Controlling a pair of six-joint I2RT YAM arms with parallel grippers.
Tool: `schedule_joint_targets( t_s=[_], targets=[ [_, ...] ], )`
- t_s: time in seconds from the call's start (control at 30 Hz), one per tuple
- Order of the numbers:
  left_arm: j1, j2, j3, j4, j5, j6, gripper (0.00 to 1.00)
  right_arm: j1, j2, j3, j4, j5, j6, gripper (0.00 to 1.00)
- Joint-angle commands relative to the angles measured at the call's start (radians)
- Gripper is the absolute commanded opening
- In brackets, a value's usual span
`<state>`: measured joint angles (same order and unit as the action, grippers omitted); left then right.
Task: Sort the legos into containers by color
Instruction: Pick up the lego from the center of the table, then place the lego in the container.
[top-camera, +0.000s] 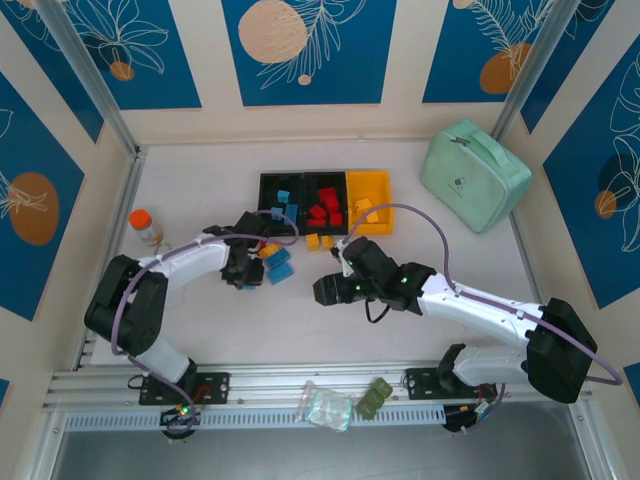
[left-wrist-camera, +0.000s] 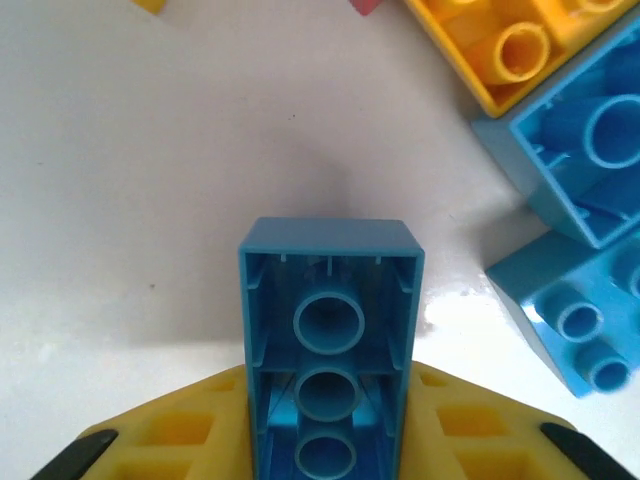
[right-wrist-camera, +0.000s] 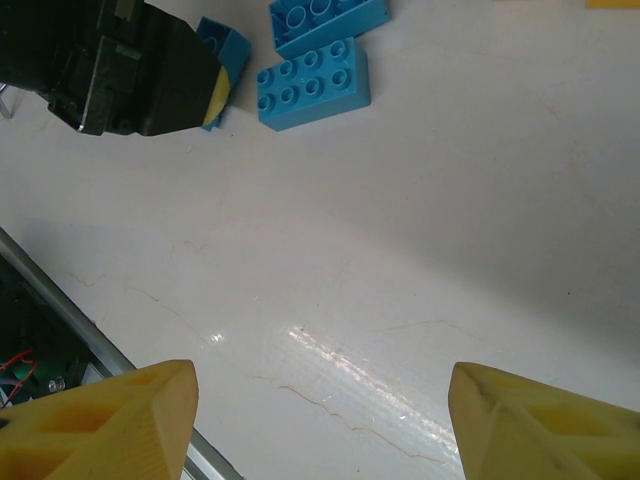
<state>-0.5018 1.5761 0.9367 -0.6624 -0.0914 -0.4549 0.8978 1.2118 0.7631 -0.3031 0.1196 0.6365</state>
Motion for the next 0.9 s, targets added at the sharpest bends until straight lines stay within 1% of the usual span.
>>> schedule_joint_targets(
  t_s=[0.0,0.13,0.3,0.67,0.87],
  targets=[
    [-0.006,-0.053,0.046,-0.054,-0.022,0.0,0.3,0.004,-0.025,-0.008,0.002,-0.003,0.011,0.67],
    [-0.006,-0.046,0.132,-0.075,-0.025,0.02,0.3,-0.005,-0.047,-0.017,0.001,0.003,0.019,0.67],
    [-0.006,0.043,0.298,-0.097,-0.025,0.051,0.3,-0.009,-0.082,-0.039,-0.004,0.023,0.041,0.67],
    [0.003,0.378,0.747,-0.174,-0.061,0.107,0.3,-0.023,-0.191,-0.086,-0.07,0.081,0.082,0.67],
    [0.024,0.53,0.936,-0.217,-0.082,0.114,0.3,-0.028,-0.235,-0.105,-0.093,0.099,0.1,0.67]
  ],
)
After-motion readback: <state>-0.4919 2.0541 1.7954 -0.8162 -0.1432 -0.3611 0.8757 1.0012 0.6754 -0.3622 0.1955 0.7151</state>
